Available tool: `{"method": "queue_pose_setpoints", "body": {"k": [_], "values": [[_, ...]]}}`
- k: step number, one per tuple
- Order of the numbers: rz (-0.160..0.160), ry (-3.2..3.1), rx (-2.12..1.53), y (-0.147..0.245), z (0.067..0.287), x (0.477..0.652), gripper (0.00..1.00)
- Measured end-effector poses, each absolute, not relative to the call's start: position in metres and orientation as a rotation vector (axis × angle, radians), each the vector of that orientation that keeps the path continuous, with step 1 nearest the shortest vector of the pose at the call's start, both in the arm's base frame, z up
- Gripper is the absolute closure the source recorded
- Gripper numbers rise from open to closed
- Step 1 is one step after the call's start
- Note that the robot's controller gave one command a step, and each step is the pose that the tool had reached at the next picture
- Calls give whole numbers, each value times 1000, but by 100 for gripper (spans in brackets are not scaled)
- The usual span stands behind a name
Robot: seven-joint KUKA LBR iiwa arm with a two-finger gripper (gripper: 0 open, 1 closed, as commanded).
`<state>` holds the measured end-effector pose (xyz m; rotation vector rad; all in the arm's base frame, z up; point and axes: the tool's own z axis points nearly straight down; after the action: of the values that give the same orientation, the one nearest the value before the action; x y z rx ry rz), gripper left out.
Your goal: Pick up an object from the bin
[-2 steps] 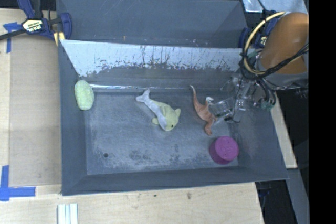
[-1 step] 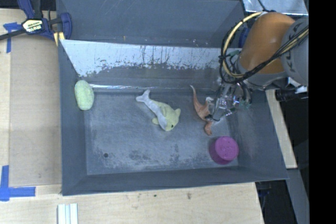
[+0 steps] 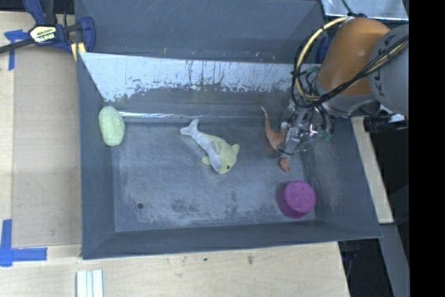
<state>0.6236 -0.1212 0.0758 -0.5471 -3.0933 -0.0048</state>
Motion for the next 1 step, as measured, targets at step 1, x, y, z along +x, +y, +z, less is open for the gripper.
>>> {"method": "queue_pose_setpoints", "body": {"k": [1], "values": [[7,-3100,-591,-112,76,626,100]]}}
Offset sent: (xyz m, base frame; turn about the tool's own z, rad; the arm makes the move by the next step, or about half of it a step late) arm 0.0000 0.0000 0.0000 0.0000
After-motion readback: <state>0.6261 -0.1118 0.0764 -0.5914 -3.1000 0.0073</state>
